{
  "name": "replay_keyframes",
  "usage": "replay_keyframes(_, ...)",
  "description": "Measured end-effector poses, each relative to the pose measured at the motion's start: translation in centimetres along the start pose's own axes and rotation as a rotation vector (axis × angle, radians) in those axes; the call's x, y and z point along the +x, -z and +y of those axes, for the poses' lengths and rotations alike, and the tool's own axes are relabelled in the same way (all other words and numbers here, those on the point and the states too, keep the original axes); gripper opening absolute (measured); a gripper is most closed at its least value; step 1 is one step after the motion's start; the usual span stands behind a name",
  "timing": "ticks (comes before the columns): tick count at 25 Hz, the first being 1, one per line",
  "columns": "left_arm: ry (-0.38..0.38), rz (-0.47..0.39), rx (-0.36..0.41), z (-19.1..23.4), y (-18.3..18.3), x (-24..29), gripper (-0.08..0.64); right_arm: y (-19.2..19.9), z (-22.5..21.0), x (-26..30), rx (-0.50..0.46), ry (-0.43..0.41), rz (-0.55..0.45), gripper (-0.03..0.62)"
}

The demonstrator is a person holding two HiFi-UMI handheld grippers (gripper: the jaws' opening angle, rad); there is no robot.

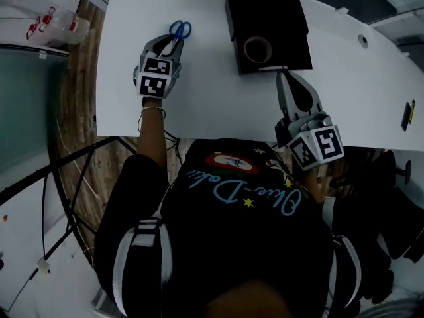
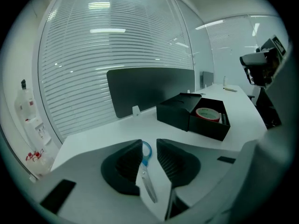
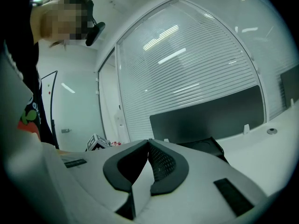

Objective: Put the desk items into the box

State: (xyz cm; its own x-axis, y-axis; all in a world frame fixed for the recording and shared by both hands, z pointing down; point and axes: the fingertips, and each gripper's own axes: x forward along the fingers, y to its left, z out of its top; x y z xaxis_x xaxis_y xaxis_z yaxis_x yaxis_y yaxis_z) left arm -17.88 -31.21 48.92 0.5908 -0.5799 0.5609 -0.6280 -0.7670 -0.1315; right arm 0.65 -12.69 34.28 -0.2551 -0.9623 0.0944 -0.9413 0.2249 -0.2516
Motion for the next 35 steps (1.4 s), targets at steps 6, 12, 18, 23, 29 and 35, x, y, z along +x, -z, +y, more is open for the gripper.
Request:
replay_keyframes(6,0.026,0.019,0.001,0.7,0.3,2.9,0.137,0.3,-0.5,-0.3,-0.002,0.052,0.007,0.005)
replay_keyframes(12,0.038,0.077,-0.037,1.7,1.2,5.6,0.14,0.2,-1.2,-0.5,-0.018,0.086,0.019,0.003)
replay_keyframes(18,0.037,0.138,-0.053,2.4,2.4,7.7,0.14,0.2,-1.9,-0.2,-0.021,0.098,0.028,0.003)
replay_keyframes(23,0.025,0.166,-0.084,2.4,3.1,8.9,0.14,0.0,-2.9,0.0,-0.017,0.109,0.033,0.003)
replay_keyframes(29,0.015,0.192,-0.106,2.7,3.7,9.4,0.141,0.4,-3.2,0.9,-0.019,0.095,0.047,0.003)
replay_keyframes(35,0.036,0.201,-0.103,2.7,3.7,9.4,0.123,0.9,-2.7,1.5,-0.016,0.074,0.062,0.003)
